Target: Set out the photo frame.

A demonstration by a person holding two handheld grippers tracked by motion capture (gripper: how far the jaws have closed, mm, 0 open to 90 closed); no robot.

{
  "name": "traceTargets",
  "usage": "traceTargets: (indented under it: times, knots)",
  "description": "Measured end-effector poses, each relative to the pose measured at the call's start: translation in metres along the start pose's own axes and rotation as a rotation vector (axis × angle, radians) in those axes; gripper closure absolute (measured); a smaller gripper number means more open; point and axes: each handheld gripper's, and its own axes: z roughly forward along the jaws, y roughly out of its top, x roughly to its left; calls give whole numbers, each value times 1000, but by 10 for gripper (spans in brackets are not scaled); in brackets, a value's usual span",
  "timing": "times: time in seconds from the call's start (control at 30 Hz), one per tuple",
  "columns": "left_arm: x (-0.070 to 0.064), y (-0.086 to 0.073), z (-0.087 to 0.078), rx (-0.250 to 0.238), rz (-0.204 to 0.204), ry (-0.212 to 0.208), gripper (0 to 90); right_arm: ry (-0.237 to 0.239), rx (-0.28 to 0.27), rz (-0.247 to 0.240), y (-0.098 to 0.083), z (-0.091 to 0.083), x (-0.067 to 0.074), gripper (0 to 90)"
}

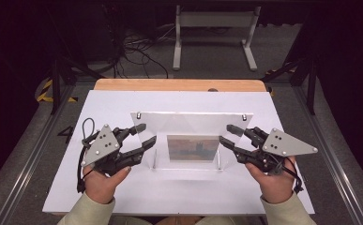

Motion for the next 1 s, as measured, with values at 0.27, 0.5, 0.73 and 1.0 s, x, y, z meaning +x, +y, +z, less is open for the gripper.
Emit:
traceTargets:
  times: [0.27,0.5,0.73,1.0]
  knots:
    - [14,-19,4,-4,-32,-7,382,36,11,25,-11,12,-7,513]
    - [16,-28,-4,34,-38,8,367,20,27,40,-18,16,-17,519]
    - [22,-42,-16,98,-65,27,359,20,43,57,-24,24,-26,518]
    - [27,-50,-20,121,-113,59,369,10,48,88,-28,27,-32,466]
